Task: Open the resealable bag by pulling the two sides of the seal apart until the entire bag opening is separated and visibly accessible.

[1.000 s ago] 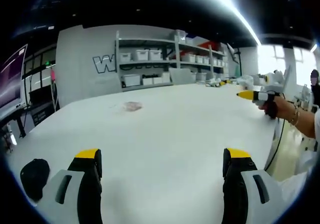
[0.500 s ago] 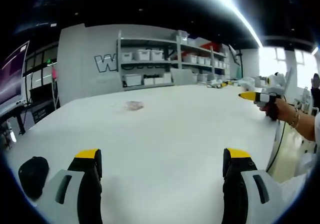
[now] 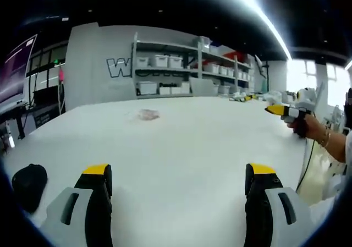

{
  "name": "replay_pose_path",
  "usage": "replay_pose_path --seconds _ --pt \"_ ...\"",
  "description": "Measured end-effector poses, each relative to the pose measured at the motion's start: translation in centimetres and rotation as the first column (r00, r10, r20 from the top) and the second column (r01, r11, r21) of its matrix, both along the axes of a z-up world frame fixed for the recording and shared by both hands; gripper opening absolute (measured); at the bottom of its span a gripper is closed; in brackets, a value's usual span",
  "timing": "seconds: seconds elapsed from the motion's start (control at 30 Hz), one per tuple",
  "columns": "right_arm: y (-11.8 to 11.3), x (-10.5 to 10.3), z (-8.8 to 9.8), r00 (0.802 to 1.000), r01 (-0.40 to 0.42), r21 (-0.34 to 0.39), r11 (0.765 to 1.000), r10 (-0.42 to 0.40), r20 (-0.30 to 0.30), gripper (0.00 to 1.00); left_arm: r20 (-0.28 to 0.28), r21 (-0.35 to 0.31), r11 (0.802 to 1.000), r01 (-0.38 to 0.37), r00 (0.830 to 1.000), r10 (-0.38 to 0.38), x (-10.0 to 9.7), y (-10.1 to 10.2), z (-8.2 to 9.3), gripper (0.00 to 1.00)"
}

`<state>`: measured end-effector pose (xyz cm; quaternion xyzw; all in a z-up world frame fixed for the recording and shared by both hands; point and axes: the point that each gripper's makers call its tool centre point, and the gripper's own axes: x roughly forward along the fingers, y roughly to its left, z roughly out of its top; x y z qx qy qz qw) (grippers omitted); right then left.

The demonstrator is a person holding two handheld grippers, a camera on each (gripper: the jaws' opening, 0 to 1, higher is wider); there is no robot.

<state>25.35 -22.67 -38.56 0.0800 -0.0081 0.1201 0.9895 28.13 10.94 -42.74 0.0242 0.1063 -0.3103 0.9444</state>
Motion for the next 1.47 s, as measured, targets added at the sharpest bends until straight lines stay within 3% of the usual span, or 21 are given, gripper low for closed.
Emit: replay_pose_path --seconds 0.47,1.1,1.47 --pt "-0.2 0.0 0.0 1.0 0.014 -0.017 1.0 -0.014 0.012 0.74 -0.017 -0.017 1.0 0.008 1.0 -0.008 0.4 -0.4 -1.7 1.0" --pt "-0.3 0.1 0.0 1.0 0.023 -0.022 0.999 -0.023 0.019 0.75 0.078 -0.096 0.995 -0.033 0.996 0.041 1.4 0.8 0.6 1.0" --pt "-0.3 0.0 0.2 0.999 0.021 -0.013 1.0 -0.021 0.033 0.76 0.063 -0.119 0.992 -0.04 0.997 0.048 1.6 0.7 0.6 1.0"
